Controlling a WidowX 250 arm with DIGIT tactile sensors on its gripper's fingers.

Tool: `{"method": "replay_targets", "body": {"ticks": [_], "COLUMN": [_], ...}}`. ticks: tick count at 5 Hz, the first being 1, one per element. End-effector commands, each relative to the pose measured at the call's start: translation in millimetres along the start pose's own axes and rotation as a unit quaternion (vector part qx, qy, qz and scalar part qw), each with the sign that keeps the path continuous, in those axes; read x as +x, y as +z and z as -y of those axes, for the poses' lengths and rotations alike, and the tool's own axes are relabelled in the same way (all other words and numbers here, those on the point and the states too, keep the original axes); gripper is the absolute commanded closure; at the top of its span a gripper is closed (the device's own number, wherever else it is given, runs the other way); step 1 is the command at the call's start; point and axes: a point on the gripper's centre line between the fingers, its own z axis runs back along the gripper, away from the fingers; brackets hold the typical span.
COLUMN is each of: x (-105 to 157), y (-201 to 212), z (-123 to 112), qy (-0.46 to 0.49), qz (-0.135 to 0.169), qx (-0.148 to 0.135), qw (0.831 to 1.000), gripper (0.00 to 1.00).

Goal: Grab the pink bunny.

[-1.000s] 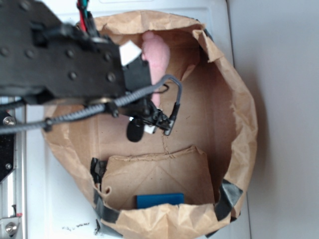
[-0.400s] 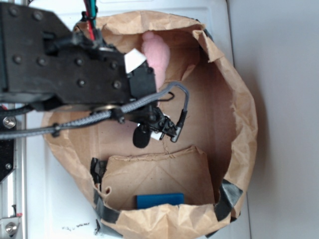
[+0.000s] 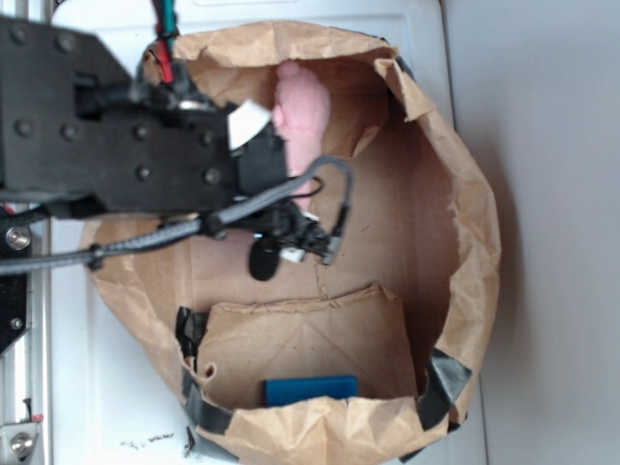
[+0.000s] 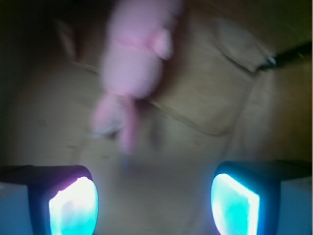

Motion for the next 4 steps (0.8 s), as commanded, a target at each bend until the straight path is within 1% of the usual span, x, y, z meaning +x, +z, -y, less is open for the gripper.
{"method": "replay_targets", "body": {"ticks": [1, 3, 4], "x": [2.9, 0.7, -4.1], "y": [10.9, 15.0, 13.9], "z": [-8.5, -11.1, -1.9], "qy": [0.02, 0.016, 0.004], "qz": [0.017, 0.028, 0.029], "qx": [-0.009, -0.013, 0.009], "qw": [1.0, 0.999, 1.0], "gripper": [0.0, 0.0, 0.0]}}
